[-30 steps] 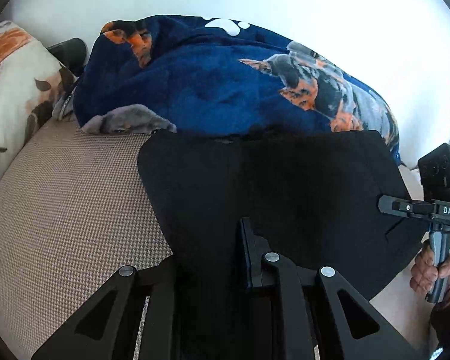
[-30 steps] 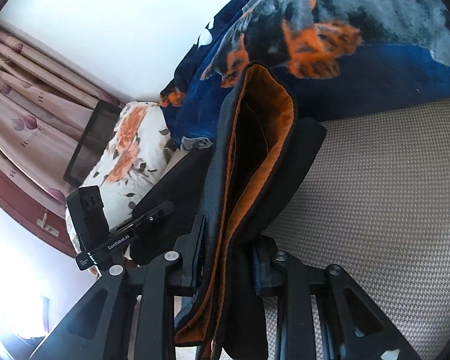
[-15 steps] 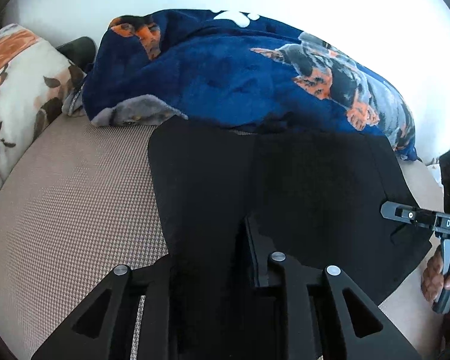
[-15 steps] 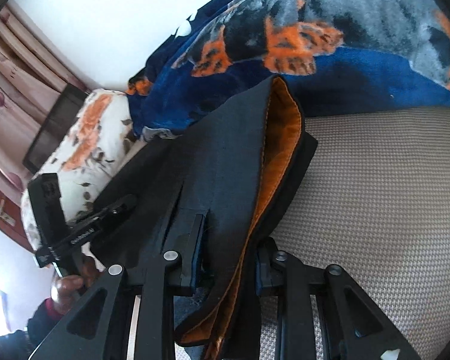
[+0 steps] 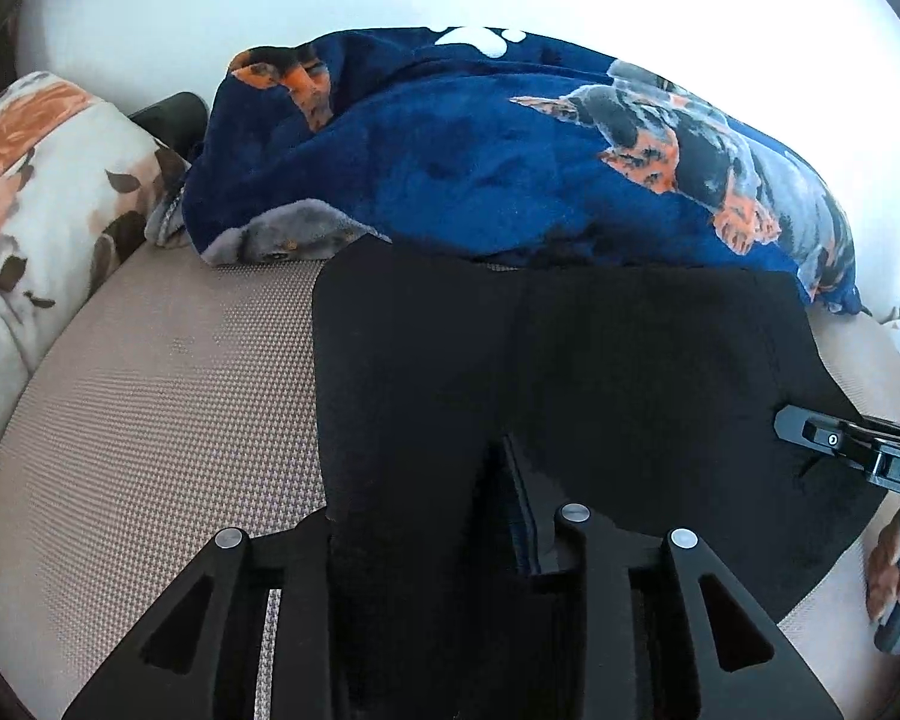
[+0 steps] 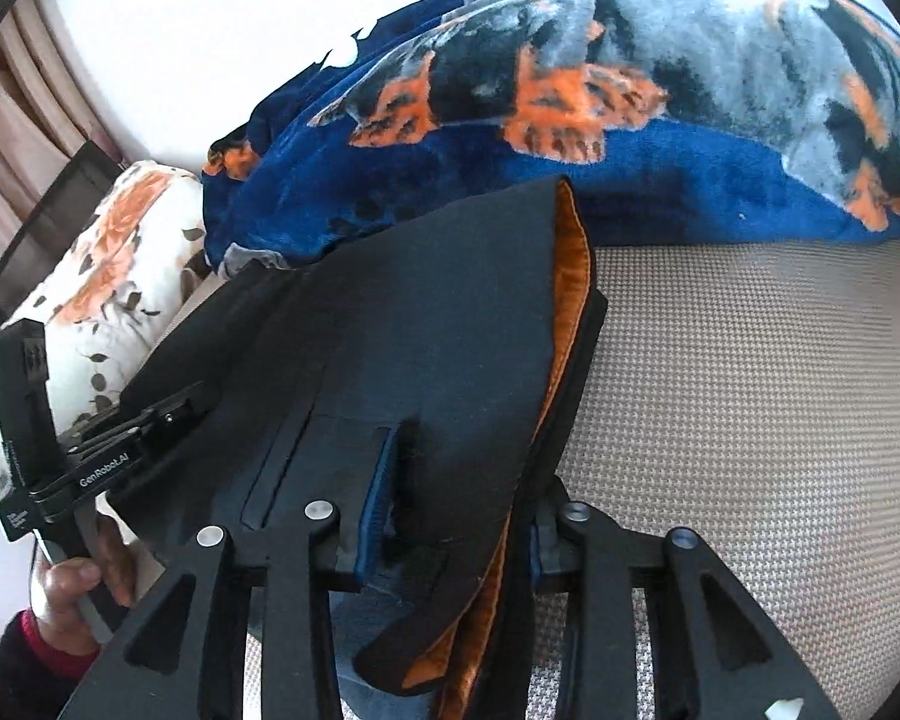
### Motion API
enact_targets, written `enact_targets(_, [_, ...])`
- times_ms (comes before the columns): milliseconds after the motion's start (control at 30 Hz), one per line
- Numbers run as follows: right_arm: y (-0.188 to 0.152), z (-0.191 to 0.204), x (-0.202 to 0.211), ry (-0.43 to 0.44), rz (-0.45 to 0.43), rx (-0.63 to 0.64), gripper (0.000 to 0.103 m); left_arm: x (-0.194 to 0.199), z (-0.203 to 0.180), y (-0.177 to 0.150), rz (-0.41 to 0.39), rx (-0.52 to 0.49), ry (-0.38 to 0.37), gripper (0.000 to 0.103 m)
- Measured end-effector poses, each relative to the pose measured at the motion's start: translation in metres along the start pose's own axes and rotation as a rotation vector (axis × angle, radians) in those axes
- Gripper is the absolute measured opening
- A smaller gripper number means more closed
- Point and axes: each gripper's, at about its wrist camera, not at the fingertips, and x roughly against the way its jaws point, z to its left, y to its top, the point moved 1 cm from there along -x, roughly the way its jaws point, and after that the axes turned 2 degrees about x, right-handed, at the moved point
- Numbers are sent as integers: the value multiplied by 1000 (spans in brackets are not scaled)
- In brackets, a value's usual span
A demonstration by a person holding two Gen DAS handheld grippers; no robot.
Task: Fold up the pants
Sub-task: 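Hold the folded trousers flat on the bed with both grippers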
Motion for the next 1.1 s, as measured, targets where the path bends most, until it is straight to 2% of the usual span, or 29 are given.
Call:
enact_targets(567, [-4,9,0,-98,-36,51,38,2,-4,-1,-22,-16,37,37])
enact_targets(1100, [-3,11,1,-128,-43,74,40,3,-3,-1,-23,-19,39,37])
